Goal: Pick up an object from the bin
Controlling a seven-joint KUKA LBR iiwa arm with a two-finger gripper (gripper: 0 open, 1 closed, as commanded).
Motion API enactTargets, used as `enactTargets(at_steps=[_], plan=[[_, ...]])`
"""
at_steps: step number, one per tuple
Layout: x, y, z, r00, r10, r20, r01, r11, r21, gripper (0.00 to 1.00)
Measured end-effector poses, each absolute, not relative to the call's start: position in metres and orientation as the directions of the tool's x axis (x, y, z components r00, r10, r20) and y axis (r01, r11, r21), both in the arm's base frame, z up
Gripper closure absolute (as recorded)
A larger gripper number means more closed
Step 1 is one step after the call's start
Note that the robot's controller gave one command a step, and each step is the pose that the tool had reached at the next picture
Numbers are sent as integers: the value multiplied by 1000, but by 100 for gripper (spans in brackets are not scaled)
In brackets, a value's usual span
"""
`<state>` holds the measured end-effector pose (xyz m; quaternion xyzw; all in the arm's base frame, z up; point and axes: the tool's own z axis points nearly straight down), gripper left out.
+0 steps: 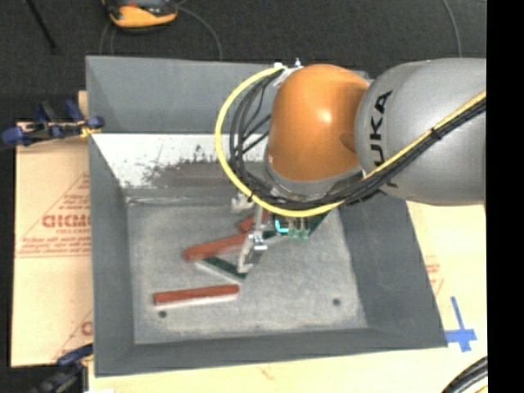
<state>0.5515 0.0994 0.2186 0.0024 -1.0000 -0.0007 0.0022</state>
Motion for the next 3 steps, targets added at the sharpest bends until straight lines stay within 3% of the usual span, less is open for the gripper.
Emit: enactTargets(at_steps=[1,2,3], plan=[[552,99,221,-1000,-4,2,-4,1000,2,0],[560,98,236,-999,-36,7,-36,999,-1,0],[561,102,208,-986,-166,-14,-166,986,-1,0]])
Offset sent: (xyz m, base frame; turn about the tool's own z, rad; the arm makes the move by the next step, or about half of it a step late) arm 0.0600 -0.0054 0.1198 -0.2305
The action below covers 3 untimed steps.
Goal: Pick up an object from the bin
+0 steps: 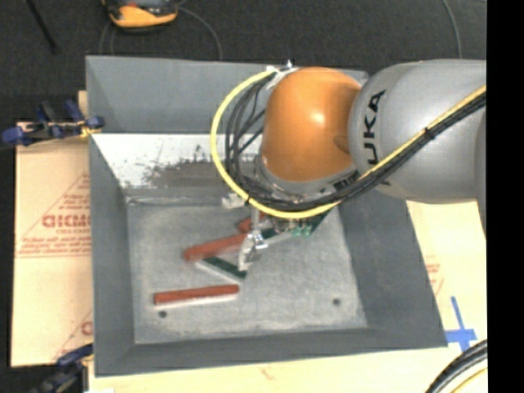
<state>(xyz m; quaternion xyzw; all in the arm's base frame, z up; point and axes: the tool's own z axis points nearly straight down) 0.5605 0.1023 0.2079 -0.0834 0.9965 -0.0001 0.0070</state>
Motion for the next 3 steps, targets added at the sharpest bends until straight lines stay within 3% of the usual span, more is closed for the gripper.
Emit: enactTargets(at_steps=[1,2,3], plan=[[576,119,139,-987,-159,-9,-159,987,1,0],[548,112,89,-982,-189,-3,-189,982,2,100],[548,112,89,-982,-188,-3,-188,982,3,100]])
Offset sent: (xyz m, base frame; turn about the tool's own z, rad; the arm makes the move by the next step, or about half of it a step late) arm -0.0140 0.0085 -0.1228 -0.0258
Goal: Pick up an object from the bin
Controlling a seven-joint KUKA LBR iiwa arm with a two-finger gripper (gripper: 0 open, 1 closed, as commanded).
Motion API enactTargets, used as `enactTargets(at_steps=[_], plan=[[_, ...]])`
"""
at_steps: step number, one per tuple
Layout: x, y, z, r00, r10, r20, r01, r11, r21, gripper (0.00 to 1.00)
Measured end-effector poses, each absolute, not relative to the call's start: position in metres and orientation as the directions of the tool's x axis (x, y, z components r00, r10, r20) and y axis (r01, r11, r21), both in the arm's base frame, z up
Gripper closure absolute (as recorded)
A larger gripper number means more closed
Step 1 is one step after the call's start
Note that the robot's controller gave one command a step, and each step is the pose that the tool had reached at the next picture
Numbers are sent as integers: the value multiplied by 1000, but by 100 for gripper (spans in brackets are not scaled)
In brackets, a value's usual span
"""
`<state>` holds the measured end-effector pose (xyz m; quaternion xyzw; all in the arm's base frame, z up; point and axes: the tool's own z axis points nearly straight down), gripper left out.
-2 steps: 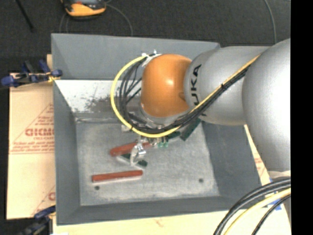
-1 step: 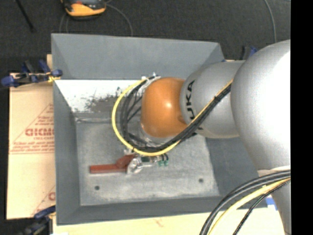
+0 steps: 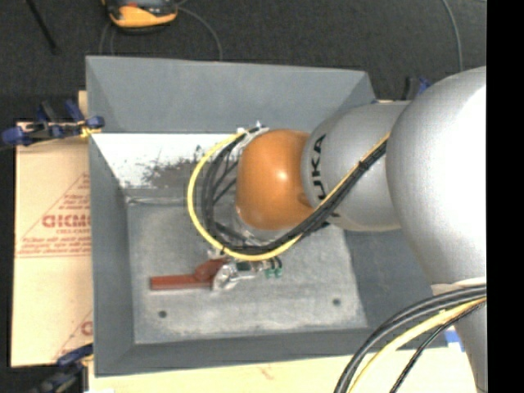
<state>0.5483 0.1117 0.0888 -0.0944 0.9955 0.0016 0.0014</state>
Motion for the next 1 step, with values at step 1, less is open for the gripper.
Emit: enactTargets(at_steps=[1], plan=[[529,120,231,-974,-228,-3,-228,974,0,100]])
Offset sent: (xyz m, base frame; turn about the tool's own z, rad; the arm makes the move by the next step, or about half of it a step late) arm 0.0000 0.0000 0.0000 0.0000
